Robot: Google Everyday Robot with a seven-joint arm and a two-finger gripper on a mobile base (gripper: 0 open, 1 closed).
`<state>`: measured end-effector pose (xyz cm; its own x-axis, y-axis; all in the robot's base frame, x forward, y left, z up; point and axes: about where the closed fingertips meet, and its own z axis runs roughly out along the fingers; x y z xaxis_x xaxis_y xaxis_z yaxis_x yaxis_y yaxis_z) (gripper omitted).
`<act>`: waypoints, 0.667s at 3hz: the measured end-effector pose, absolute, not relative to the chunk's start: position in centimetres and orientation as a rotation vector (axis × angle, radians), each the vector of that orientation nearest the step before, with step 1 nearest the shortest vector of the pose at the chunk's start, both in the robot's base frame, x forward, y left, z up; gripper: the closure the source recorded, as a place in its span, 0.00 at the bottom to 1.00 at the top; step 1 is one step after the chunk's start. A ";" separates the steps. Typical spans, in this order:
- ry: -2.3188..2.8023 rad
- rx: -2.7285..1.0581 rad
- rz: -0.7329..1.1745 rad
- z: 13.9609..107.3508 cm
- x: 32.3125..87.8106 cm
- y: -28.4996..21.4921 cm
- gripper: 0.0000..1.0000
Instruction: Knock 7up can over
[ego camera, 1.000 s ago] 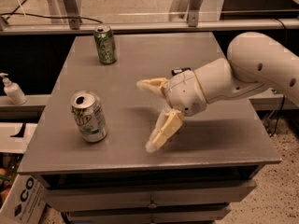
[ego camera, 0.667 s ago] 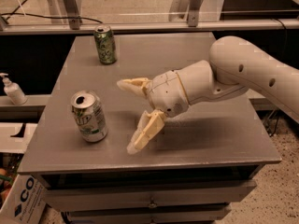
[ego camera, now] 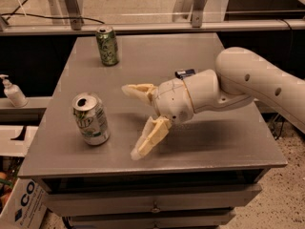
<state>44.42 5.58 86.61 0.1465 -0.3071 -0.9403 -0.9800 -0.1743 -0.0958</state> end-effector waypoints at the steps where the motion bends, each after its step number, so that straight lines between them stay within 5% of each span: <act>1: 1.227 -1.554 1.101 85.7 44.8 7.3 0.00; 2: 1.183 -1.494 1.121 86.0 45.5 9.6 0.00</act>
Offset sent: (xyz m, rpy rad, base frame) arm 0.0240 0.0667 -0.0014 0.2359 0.0053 -0.0445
